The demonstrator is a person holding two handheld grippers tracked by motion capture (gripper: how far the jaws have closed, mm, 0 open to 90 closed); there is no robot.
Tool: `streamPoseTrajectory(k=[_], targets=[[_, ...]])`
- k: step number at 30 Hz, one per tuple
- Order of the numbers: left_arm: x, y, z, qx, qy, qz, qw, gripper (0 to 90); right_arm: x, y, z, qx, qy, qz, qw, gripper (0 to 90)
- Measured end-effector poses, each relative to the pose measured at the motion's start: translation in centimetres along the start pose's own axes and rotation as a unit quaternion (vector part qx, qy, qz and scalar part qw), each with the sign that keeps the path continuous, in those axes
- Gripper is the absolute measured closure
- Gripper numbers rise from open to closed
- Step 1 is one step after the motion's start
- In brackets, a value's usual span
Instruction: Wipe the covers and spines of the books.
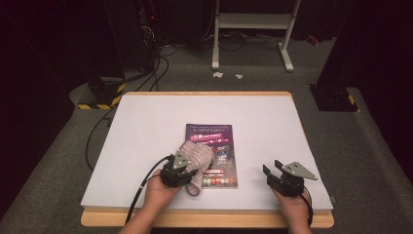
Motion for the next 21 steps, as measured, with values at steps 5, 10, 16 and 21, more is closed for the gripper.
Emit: streamPoseTrajectory(k=[5,10,16,21], targets=[[0.4,2.2,0.2,-0.020,0.006,0.017,0.9996,63.1,0.0,0.0,0.0,0.000,0.000,0.001,1.0000,47.5],[1.8,1.4,1.5,-0.002,0.017,0.023,0.9996,63.1,0.0,0.0,0.0,0.001,0.000,0.002,1.0000,47.5],[3.4,-0.1,3.0,0.011,0.023,0.011,0.9996,63.1,-0.1,0.0,0.0,0.000,-0.002,0.003,1.0000,47.6],[4.8,-2.2,4.6,0.010,0.017,-0.015,0.9997,63.1,0.0,0.0,0.0,0.000,-0.001,0.005,1.0000,47.6]])
Point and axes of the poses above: each handheld gripper's, and its own axes: x roughly forward along the jaws, z roughly out of its top, y roughly to its left, the point moved 6 cm from there along x, roughly forward along the jaws, and after that the axes turned 9 degrees about z, right-handed, at the moved point
